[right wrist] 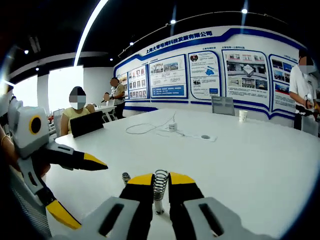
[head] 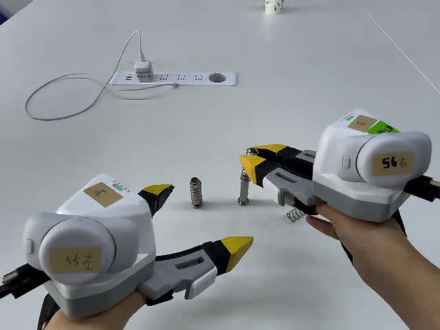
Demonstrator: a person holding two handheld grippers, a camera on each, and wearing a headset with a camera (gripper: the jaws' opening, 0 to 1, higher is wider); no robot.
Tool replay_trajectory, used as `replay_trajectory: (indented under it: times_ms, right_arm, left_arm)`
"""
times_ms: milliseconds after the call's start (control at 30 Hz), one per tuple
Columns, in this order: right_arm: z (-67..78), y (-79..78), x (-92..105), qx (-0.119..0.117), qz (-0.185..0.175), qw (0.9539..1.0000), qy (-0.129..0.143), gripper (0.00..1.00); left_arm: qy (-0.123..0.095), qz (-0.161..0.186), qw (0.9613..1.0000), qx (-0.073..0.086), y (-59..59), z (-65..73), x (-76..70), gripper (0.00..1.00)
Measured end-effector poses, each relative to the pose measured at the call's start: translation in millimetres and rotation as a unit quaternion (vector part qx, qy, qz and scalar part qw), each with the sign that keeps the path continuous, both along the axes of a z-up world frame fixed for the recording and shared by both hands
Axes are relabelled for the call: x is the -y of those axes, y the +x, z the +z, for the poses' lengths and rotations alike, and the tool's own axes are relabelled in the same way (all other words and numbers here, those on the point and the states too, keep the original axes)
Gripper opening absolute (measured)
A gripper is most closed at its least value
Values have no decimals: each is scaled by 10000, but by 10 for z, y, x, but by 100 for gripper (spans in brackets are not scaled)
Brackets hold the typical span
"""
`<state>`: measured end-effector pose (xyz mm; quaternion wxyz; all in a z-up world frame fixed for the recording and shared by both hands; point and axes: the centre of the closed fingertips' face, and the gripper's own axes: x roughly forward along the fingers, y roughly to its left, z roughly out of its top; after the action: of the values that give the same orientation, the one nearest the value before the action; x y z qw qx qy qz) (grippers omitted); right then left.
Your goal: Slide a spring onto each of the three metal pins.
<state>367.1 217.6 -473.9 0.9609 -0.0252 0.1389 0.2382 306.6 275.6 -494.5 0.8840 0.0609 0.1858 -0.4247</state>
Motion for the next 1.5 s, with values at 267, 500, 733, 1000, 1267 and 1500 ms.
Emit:
replay_trajectory:
  times_ms: [267, 500, 733, 1000, 1267, 1500]
  right_arm:
    - [-113, -17, -40, -24, 51, 9997, -246, 12]
    - [-210, -18, -57, -113, 49, 9993, -360, 12]
    - [-322, -24, -71, -249, 68, 9988, -421, 12]
    - [-412, -30, -68, -368, 67, 9982, -479, 12]
    - [-481, -41, -61, -484, 54, 9976, -500, 12]
    - [-486, -44, -63, -488, 54, 9975, -515, 12]
  left_arm:
    - [32, -15, 10000, -21, -8, -25, 1, 85]
    - [49, 3, 10000, -34, -5, -39, -8, 87]
    - [57, 14, 10000, -34, 2, -45, -17, 88]
    - [47, 11, 10000, -45, 2, -46, -13, 87]
    - [45, 4, 10000, -49, -1, -47, -12, 86]
    - [43, -5, 10000, -52, -5, -49, -9, 86]
